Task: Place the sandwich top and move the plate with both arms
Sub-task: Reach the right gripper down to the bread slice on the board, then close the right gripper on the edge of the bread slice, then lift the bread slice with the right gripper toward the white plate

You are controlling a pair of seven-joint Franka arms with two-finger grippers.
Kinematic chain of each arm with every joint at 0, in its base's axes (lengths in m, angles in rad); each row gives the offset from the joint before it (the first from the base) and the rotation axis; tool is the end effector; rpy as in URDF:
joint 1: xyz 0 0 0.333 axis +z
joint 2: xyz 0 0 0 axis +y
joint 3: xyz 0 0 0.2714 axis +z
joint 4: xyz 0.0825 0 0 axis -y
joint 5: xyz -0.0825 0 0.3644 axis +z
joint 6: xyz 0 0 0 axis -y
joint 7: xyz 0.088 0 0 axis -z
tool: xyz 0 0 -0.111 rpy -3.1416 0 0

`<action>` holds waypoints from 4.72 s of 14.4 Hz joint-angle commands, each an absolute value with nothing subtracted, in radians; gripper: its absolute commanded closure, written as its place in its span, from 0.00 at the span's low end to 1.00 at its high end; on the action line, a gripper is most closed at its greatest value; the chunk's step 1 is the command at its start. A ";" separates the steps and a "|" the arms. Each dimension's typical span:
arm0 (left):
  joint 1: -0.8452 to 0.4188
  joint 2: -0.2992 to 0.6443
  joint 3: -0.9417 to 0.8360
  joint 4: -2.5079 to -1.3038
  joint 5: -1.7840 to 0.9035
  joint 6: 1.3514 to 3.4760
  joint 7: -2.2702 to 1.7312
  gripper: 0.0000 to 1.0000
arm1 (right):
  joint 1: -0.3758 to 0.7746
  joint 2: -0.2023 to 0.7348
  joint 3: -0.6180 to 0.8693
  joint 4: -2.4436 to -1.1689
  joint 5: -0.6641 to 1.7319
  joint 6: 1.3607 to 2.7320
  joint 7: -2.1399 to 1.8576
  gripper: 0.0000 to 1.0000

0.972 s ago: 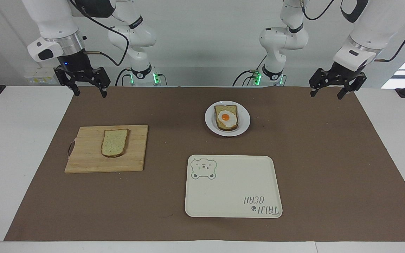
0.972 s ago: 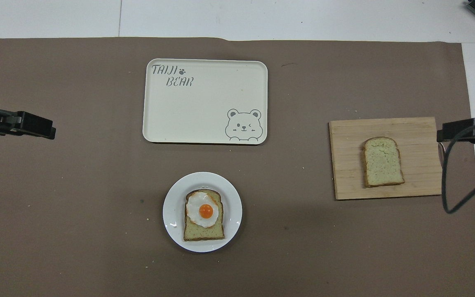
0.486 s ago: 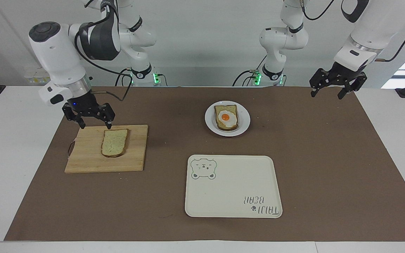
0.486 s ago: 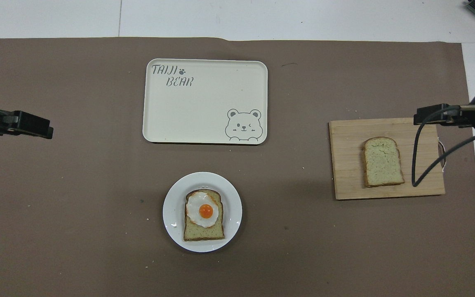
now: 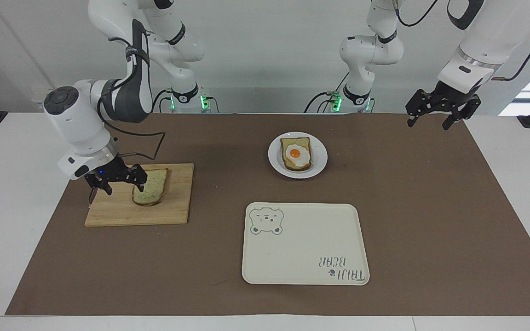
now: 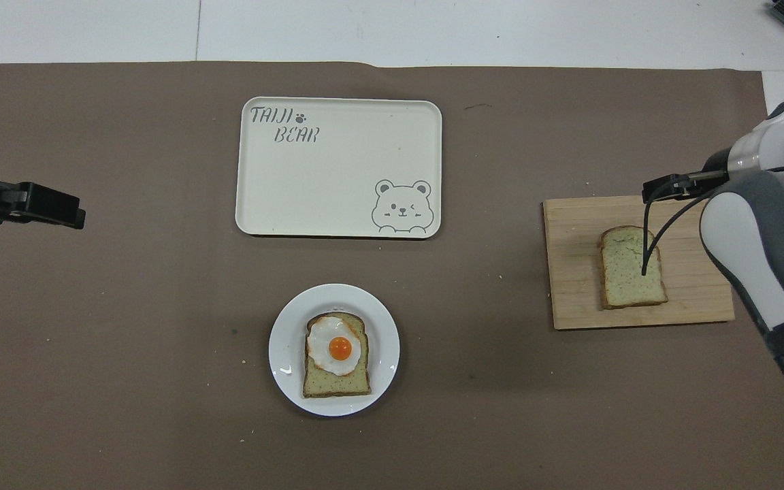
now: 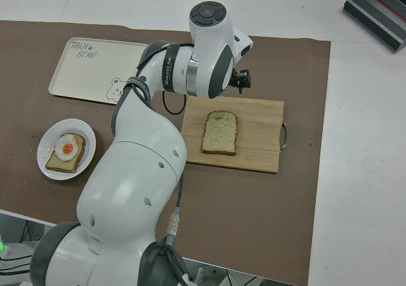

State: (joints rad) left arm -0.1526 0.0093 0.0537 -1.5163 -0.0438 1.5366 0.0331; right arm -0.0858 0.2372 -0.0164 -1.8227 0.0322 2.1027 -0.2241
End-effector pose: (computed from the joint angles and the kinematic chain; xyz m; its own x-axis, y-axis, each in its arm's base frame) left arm 0.5314 -0.0579 0.5926 0.9910 -0.1331 0.0125 -0.1335 -0.9901 0.0429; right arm 0.5942 -0.0589 0.3719 0.9932 0.1060 0.0470 0.1068 -0.9942 -0.0145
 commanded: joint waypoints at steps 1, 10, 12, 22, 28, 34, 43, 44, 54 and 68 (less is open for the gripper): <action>-0.152 -0.002 0.060 -1.516 -0.055 1.522 0.038 0.00 | -0.109 0.229 -0.008 -1.883 0.072 2.128 -0.290 0.00; -0.150 -0.002 0.061 -1.516 -0.055 1.522 0.037 0.00 | -0.173 0.242 -0.009 -2.040 0.164 2.238 -0.456 0.00; -0.150 -0.002 0.060 -1.516 -0.055 1.522 0.037 0.00 | -0.173 0.245 -0.009 -2.045 0.169 2.238 -0.459 0.00; -0.152 -0.002 0.060 -1.516 -0.055 1.522 0.037 0.00 | -0.176 0.247 -0.009 -2.057 0.182 2.238 -0.427 1.00; -0.152 -0.002 0.060 -1.516 -0.055 1.523 0.038 0.00 | -0.173 0.250 -0.009 -2.056 0.187 2.238 -0.413 1.00; -0.153 -0.002 0.058 -1.516 -0.055 1.525 0.040 0.00 | -0.178 0.253 -0.009 -2.040 0.187 2.223 -0.413 1.00; -0.153 -0.002 0.060 -1.516 -0.057 1.526 0.044 0.00 | -0.176 0.198 -0.009 -1.875 0.248 1.927 -0.416 1.00; -0.153 -0.002 0.058 -1.516 -0.055 1.526 0.043 0.00 | -0.176 0.184 -0.009 -1.867 0.270 1.898 -0.416 1.00; -0.153 -0.002 0.060 -1.516 -0.057 1.526 0.041 0.00 | -0.141 0.172 0.001 -1.810 0.426 1.680 -0.414 1.00; -0.140 -0.002 0.066 -1.517 -0.055 1.517 0.037 0.00 | 0.213 0.120 0.002 -1.884 0.606 1.773 -0.066 1.00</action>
State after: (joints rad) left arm -0.1478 0.0093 0.0684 -1.5163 -0.0452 1.5362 0.0331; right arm 0.1749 0.1651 0.0045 -1.8308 0.5685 1.7267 -0.1103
